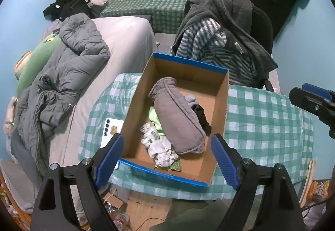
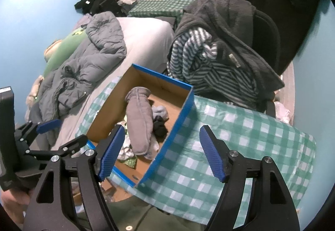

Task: Organize soft objects

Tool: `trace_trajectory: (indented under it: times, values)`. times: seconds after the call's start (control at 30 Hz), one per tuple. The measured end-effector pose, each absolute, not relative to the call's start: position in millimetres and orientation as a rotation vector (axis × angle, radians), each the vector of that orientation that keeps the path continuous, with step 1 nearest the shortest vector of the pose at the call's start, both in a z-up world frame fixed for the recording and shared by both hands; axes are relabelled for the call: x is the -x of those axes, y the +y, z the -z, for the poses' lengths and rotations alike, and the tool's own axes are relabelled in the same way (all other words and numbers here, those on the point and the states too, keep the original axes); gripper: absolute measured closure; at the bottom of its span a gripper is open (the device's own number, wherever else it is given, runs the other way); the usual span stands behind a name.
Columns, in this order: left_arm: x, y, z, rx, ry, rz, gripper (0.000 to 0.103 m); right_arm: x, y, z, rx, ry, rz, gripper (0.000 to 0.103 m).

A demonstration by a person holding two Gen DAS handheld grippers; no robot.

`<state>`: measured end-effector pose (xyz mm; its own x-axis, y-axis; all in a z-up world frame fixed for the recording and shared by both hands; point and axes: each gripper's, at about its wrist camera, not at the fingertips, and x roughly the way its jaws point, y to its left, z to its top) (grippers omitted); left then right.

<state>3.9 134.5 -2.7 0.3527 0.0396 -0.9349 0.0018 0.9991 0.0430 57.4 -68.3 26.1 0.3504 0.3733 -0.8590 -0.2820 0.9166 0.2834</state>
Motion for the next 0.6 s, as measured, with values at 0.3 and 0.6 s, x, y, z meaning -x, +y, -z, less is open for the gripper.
trace_trajectory:
  times: [0.3, 0.6]
  values:
    - [2, 127, -8, -0.033, 1.217, -0.023, 0.017, -47, -83, -33, -0.11, 1.133, -0.422, 0.029]
    - [8, 115, -16, -0.047, 1.21, -0.023, 0.017, -43, -87, -35, -0.112, 1.134, -0.418, 0.029]
